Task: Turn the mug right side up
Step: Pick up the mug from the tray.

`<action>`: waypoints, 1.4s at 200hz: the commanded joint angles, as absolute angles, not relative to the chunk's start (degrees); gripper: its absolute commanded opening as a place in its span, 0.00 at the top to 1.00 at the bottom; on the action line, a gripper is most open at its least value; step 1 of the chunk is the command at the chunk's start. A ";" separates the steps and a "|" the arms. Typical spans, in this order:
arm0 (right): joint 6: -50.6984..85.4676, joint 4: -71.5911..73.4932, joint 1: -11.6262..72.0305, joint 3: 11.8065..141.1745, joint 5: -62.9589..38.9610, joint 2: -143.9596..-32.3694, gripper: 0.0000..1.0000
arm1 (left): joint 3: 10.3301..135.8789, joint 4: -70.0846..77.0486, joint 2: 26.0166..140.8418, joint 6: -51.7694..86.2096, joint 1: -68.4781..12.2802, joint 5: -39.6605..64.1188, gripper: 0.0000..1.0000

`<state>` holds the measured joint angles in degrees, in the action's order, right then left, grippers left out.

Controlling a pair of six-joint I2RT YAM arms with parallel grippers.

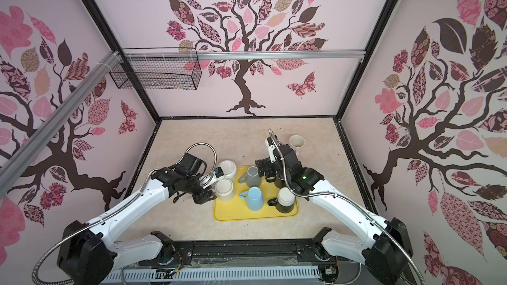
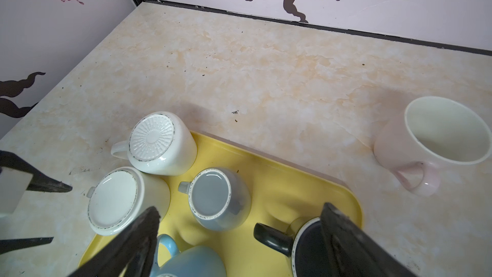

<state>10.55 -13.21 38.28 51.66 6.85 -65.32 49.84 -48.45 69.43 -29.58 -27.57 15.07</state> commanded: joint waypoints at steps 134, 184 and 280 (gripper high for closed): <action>10.89 -12.39 38.77 50.70 8.23 -66.02 0.04 | 49.56 -43.43 77.97 -28.68 -25.40 16.04 0.53; 11.04 -12.68 38.81 50.63 7.87 -66.50 0.05 | 49.75 -43.64 79.62 -28.14 -26.61 16.98 0.60; 11.60 -13.65 38.84 50.27 7.95 -65.70 0.05 | 49.50 -44.25 81.82 -27.36 -29.53 14.69 0.66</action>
<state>11.03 -12.80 38.50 49.80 7.73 -65.54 49.84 -44.23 81.43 -27.53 -29.41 15.07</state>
